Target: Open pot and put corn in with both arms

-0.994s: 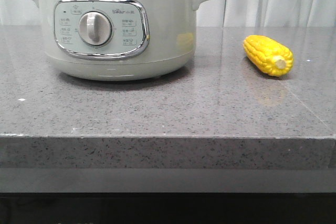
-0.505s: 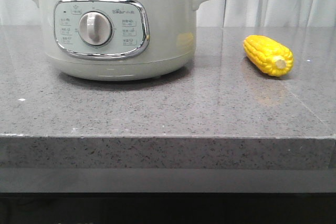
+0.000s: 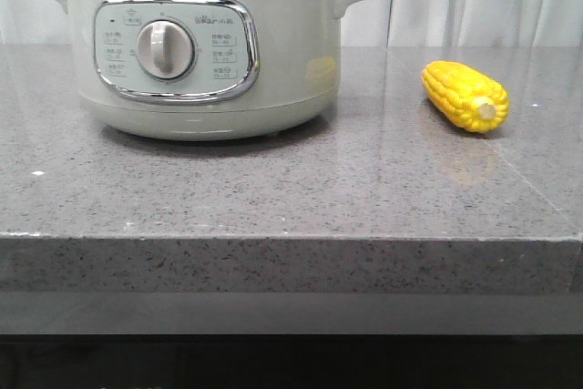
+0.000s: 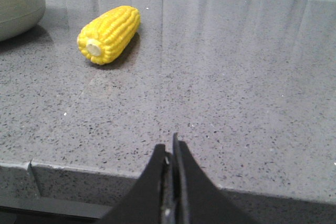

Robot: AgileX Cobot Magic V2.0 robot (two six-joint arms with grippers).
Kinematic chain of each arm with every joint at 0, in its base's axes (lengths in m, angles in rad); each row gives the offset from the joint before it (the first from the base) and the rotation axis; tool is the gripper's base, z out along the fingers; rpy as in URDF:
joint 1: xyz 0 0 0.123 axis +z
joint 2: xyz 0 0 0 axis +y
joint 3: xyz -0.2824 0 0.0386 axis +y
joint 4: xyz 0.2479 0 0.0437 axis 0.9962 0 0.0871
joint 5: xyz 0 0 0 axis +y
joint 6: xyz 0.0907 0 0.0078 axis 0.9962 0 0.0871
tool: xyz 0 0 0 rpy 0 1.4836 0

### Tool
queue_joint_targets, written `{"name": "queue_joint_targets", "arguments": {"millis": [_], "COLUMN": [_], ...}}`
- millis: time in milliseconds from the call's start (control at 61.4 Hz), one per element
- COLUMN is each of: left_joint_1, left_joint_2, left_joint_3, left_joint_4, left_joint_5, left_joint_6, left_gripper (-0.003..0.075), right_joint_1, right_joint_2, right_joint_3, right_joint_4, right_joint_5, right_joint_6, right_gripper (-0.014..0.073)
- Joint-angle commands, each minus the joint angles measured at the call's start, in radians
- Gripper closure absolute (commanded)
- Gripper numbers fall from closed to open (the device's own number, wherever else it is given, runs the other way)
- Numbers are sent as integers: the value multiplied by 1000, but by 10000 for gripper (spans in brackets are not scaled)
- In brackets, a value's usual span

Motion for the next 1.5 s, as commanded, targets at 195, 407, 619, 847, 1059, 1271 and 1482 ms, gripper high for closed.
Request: {"name": "queue_joint_targets", "arguments": {"millis": [195, 407, 619, 847, 1059, 1271, 1482], "left_joint_1": [2, 2, 2, 2, 2, 2, 2], "left_joint_2": [-13, -13, -13, -13, -13, 51, 321], "left_joint_3": [11, 11, 11, 11, 2, -181, -467], "left_joint_4": [-8, -8, -8, -8, -8, -8, -8], "left_joint_5": [-93, -100, -100, -100, -111, -26, 58], "left_joint_6": [0, 0, 0, 0, 0, -10, -10], "left_gripper": [741, 741, 741, 741, 741, 741, 741], "right_joint_1": [-7, -7, -7, -7, -7, -7, -7], "right_joint_2": [-21, -21, -21, -21, -21, -4, 167], "right_joint_3": [-11, -11, -11, -11, -18, -176, -407], "right_joint_4": [-2, -2, -2, -2, -2, -2, -2], "right_joint_5": [-85, -87, -134, -201, -204, -21, 137], "right_joint_6": [-5, -5, -5, -5, -5, -5, -5], "right_gripper": [661, 661, 661, 661, 661, 661, 661]}}
